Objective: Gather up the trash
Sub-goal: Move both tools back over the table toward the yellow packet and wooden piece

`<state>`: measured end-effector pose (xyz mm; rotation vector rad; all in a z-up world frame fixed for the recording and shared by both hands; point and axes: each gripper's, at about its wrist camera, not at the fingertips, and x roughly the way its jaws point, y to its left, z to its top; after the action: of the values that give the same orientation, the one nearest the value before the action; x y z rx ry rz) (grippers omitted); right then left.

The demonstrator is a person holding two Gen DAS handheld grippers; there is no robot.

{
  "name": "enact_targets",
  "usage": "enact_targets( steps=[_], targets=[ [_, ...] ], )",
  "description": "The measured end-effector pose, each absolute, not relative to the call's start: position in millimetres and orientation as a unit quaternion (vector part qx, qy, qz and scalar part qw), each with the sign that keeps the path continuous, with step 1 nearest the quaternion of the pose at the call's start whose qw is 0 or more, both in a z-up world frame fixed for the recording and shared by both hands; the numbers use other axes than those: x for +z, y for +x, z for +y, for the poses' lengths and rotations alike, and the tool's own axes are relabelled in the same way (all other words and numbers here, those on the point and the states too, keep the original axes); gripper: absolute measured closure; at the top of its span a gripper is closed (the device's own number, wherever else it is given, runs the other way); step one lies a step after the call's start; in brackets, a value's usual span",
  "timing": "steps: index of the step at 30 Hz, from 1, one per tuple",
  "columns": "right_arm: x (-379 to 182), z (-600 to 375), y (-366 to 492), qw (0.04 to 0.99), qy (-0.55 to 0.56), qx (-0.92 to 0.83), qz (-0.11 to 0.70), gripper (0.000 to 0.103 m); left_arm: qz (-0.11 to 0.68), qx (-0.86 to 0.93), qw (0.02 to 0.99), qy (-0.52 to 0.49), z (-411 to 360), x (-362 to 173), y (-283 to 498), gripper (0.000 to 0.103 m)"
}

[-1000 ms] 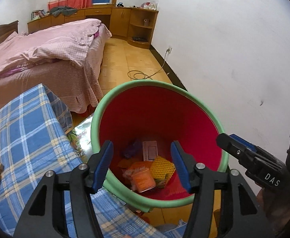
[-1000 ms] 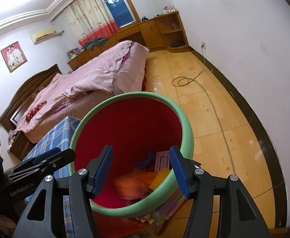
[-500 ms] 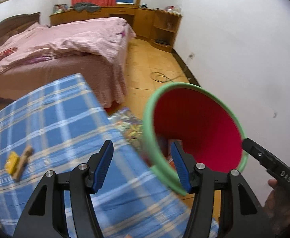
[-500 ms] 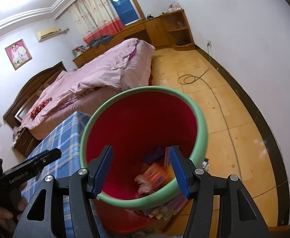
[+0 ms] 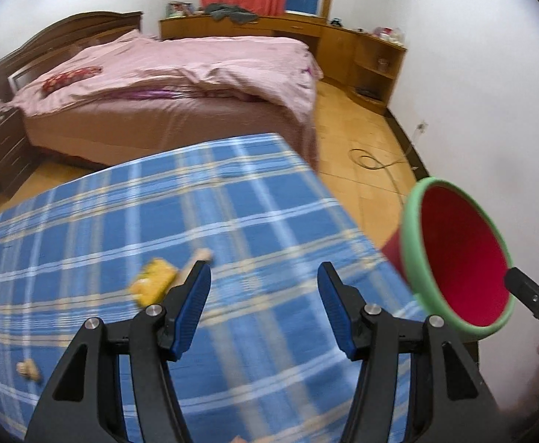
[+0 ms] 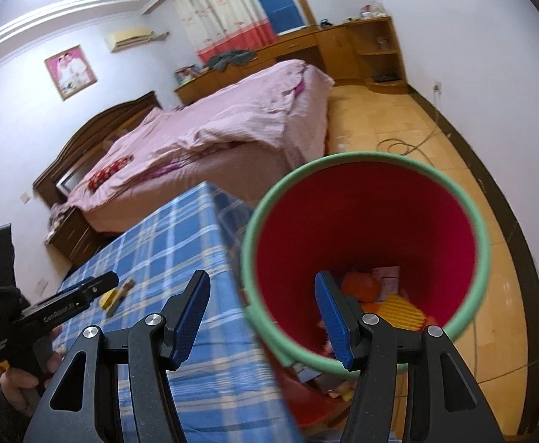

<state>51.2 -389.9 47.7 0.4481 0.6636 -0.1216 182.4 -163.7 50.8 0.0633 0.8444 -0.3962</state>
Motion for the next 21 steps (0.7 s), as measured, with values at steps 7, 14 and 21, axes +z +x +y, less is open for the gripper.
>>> enact_targets(
  steps=[7,14,21],
  targets=[
    [41,-357,71,0.915,0.206,-0.037,0.346,0.042,0.424,-0.141,0.894,0.031,-117,37,206,0.043],
    [34,-339,86,0.91,0.198,-0.026,0.364,0.042,0.443,-0.122,0.887,0.034,-96,17,222,0.043],
    [31,-327,97,0.907,0.188,-0.018,0.377,0.042,0.462,-0.098,0.881,0.032,-91,0,236,0.043]
  ],
)
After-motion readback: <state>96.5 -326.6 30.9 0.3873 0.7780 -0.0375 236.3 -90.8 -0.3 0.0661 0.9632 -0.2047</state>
